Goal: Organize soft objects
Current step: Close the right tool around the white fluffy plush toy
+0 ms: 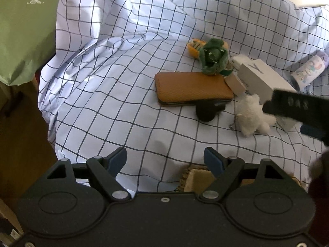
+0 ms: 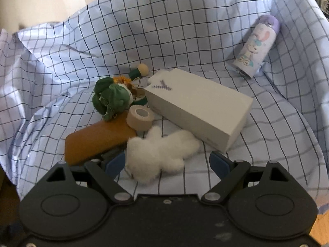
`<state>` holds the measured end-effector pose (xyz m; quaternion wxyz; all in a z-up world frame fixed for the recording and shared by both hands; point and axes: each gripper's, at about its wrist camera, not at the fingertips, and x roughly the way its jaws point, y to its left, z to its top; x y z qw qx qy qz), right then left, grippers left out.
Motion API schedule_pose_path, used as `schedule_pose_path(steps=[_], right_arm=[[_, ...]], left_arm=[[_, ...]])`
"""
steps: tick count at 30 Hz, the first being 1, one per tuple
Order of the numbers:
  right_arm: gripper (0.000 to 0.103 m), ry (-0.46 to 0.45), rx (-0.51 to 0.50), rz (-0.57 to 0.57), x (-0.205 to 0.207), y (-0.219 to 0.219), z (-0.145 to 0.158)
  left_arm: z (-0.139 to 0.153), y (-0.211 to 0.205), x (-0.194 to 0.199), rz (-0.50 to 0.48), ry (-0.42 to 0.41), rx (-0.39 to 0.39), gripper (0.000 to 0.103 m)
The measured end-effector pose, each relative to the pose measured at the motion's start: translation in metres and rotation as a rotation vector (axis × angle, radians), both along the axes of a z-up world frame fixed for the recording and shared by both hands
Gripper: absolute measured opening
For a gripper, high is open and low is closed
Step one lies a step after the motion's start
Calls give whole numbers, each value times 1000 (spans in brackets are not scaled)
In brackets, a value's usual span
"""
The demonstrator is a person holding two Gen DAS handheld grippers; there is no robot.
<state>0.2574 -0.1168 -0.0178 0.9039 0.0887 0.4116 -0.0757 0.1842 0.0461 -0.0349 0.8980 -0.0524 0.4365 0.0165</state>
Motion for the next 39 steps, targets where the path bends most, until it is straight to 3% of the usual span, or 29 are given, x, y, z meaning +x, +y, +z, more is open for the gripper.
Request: schedule_pose_path(steps=[12,16,18,21,29,34,36,38,39], right_arm=[[86,73,-101,73,29,29,-36],[59,108,-125,111,33,34,-44],[54,111,-128,124,31,34,-45],[39,93,-152,166,23,36,-41],[35,100,-197,247,-7,23,-30],[37,118,-134,198,-20,4,-25],[48,114,-73,167,-22,-4,-23],[73,93,-26,139,-22,-9,-21],[78,81,-14,126,-21,-11,-20]], left_arm=[[-13,17,17,31,40,-30,79],[-14,21,20,41,42,-27,79],[-14,22,21,44,42,-26,79],[-15,21,22,43,46,-27,79],[-12,14,19,18,42,-16,79],[-11,11,18,10,48,-16,79],[-11,10,18,5,50,-16,79],[-11,9,18,0,49,-13,79],[-10,8,17,-2,48,-12,79]])
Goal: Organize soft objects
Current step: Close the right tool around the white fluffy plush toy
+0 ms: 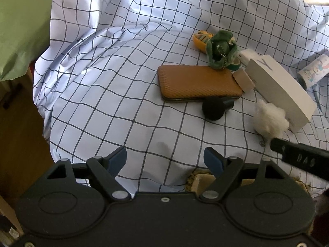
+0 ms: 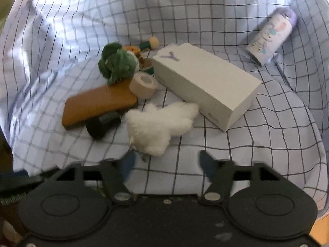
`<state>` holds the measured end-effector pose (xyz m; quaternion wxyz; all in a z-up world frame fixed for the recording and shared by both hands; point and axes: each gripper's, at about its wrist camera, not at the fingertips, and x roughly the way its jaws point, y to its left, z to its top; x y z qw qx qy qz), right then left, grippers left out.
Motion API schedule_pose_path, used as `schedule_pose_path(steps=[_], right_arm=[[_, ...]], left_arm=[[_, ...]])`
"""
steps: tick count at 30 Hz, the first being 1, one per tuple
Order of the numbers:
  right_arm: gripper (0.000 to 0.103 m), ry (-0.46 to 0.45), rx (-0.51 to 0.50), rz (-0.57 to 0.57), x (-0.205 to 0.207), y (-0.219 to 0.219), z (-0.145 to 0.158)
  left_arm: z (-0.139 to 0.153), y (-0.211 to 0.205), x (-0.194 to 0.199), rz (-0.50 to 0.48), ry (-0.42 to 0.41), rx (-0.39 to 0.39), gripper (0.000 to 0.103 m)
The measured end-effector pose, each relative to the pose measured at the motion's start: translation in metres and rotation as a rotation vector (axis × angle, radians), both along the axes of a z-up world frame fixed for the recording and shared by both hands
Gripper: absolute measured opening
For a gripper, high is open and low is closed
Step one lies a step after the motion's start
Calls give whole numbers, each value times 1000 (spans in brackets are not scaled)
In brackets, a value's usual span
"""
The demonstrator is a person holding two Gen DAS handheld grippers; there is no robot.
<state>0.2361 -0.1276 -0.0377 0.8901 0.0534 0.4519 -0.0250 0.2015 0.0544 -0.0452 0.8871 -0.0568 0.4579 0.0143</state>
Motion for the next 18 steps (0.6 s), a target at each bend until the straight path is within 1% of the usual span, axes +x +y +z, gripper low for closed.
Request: schedule_pose_path(steps=[1,3,4,5,7,12,13,16,18], right_arm=[[85,-14,13,-10,1,-1,1],[92,-36,37,-22,3,0,4],[101,-55,54,-34,4,0,5],[102,-78,72,-54,5,-1,5],[103,-87,103,-103,9,-2,5],[102,9,234,-144,30,-11,-8],[101,20,257,-157,32,-12,-11],[89,67,321,-180,42,-17,-21],[88,91,356,-187,49,-20,-27]], left_arm=[[0,0,0,-1,-1,2,79],[0,0,0,0,-1,4,79],[0,1,0,1,0,5,79],[-1,2,0,3,3,6,79],[-2,3,1,6,8,6,79],[-4,4,3,6,15,12,79],[-5,5,3,6,16,13,79],[-5,6,5,5,16,20,79],[-5,6,6,4,17,24,79]])
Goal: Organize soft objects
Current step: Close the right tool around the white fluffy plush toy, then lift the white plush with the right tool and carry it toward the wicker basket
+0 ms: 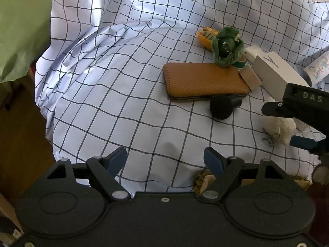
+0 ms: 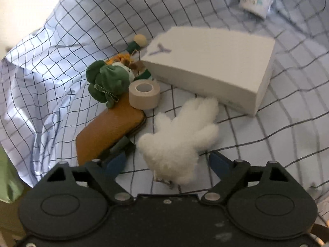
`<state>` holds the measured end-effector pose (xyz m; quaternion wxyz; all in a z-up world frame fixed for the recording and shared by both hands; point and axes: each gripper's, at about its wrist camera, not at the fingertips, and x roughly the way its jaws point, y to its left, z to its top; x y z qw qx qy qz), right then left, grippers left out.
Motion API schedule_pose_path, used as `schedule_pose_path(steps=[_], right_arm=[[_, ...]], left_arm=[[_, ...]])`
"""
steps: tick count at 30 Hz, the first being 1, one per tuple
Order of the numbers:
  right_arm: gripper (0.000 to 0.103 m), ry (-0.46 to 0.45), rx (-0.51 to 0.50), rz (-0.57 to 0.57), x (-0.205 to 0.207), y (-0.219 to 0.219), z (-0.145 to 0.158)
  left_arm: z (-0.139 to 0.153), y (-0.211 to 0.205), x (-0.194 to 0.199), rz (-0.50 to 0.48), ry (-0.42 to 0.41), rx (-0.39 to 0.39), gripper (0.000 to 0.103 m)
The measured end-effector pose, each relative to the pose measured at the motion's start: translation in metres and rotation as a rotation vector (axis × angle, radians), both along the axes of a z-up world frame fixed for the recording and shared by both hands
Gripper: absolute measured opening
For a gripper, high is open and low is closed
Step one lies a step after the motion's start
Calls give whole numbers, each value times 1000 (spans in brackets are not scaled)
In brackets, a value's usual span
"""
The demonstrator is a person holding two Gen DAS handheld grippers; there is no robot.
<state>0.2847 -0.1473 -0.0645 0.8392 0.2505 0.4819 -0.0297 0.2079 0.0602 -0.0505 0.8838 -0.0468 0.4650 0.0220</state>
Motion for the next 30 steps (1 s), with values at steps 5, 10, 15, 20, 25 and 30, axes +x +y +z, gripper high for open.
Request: schedule_pose_path(steps=[5,10,15,20,25,30], right_arm=[[63,7,-81,27,10,9,-2],[46,-13,-162,101,7,17,0],[45,-65,-208,129,-12,13,10],[45,-132,-264,158,-38,7,25],[45,-167,-296,168,-53,-1,31],[45,-161,-260,160,-55,-9,27]], left_arm=[[0,-2,6,-12,-2,19,79],[1,-8,17,-45,12,0,79],[0,-15,34,-65,55,-67,79],[3,-26,51,-36,69,-113,78],[4,-41,68,-4,80,-146,78],[1,-59,86,30,83,-145,78]])
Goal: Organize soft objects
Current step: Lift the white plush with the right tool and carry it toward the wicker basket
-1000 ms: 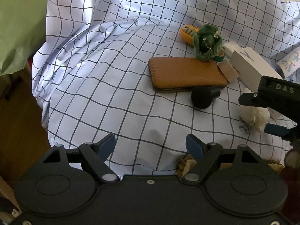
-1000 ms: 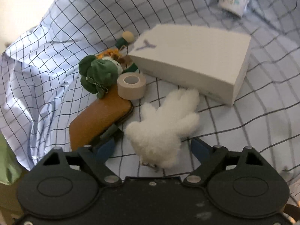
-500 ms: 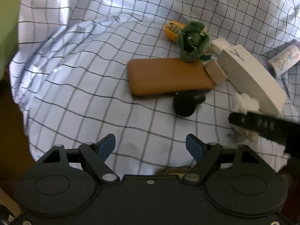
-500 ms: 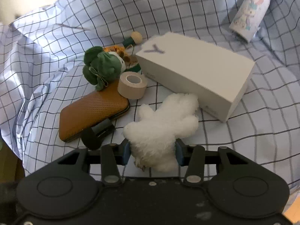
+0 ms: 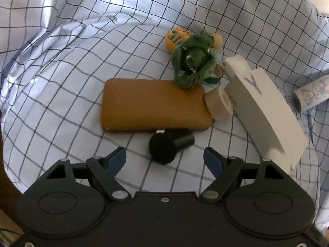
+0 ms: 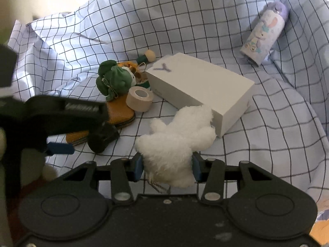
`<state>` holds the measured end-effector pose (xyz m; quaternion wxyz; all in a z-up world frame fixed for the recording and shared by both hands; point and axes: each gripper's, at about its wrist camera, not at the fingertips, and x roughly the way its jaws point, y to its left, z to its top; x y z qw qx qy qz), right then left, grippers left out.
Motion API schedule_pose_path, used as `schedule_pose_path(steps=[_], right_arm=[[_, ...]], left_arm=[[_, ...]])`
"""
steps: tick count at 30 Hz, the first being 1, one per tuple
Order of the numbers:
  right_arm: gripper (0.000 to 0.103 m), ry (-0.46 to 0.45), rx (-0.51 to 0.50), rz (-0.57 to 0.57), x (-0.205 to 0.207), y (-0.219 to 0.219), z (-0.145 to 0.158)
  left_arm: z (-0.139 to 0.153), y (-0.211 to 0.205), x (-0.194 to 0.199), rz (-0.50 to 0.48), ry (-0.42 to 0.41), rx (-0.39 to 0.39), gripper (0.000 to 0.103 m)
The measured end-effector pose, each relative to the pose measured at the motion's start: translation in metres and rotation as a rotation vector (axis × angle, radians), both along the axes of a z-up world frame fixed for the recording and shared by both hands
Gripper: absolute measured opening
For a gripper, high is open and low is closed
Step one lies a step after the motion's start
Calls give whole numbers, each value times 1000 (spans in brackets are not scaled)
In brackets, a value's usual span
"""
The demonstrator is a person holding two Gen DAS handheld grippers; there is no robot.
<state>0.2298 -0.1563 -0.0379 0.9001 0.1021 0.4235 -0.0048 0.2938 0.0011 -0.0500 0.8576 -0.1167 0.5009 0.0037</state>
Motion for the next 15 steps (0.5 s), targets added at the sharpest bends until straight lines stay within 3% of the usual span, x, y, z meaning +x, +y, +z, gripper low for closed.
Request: schedule_pose_path(steps=[11,13,15], right_arm=[[46,9,39,-10,-6,-11,-6],[46,7,40,-11,-7,-12,-6],[46,6,40,-14,-7,-12,-5]], left_arm=[[-18,-14,25,83,24,50,78],[-21,-13,26,90,28,44,75],[-24,-12,28,92,32,47,62]])
